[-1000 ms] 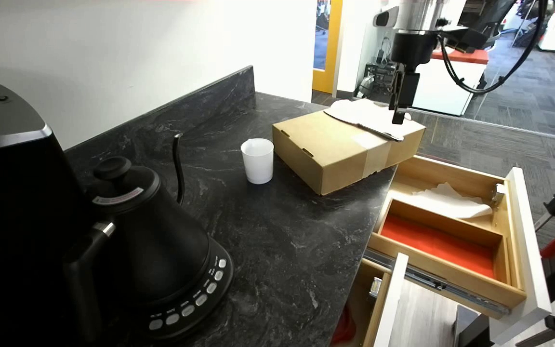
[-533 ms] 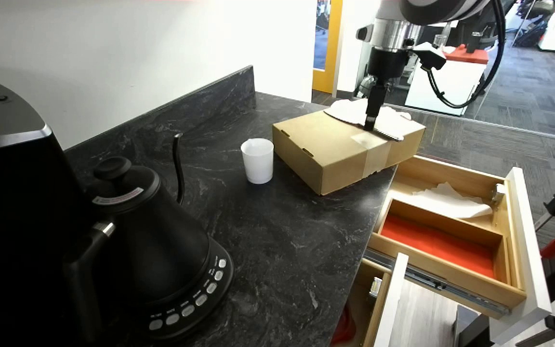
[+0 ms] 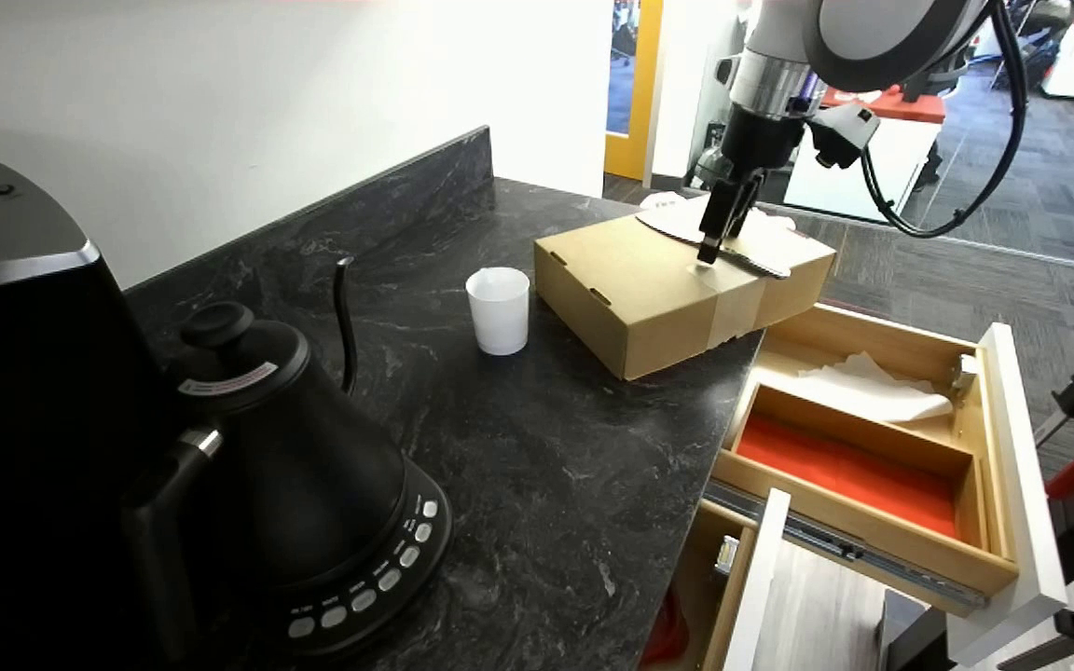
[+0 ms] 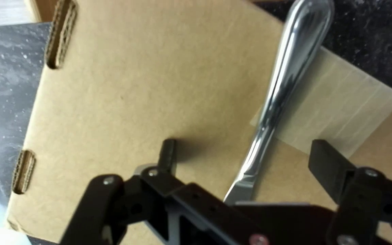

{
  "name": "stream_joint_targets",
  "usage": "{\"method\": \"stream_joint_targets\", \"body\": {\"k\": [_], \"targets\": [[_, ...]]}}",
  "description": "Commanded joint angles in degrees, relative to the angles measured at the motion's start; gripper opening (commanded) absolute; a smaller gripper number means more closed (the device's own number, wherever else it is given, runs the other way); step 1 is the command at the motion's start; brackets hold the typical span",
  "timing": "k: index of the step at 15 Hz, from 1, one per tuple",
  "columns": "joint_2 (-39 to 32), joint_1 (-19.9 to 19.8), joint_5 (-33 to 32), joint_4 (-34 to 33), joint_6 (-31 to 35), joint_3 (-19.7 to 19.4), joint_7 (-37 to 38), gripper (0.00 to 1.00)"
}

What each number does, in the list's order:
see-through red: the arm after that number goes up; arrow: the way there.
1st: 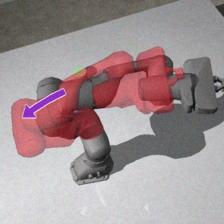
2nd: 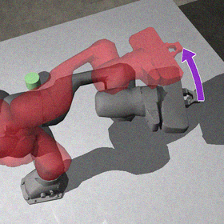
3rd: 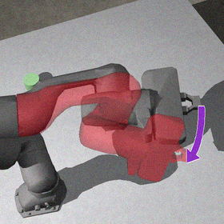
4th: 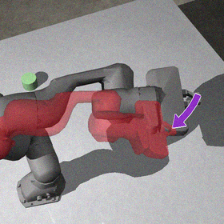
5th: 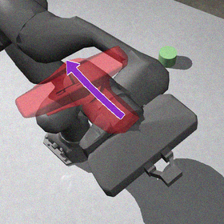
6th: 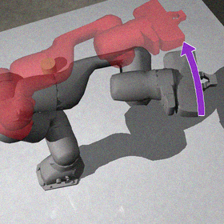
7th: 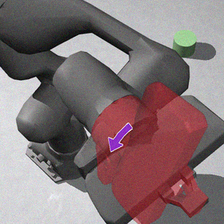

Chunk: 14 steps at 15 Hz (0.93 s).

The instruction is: Put the knife into drawer

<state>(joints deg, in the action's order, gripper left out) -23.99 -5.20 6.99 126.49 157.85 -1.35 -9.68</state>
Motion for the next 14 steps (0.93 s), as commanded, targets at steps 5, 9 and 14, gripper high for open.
{"method": "stream_joint_targets", "body": {"k": [5,9,14], "targets": [[1.61,0.36,-1.97,-1.23,-1.46,-2.47,7.32,1.0],[-1.46,-0.23,-1.97,-6.7,-3.68,-2.87,7.01,1.0],[0.86,-0.54,-1.52,-3.86,-4.36,-1.4,5.07,1.0]]}}
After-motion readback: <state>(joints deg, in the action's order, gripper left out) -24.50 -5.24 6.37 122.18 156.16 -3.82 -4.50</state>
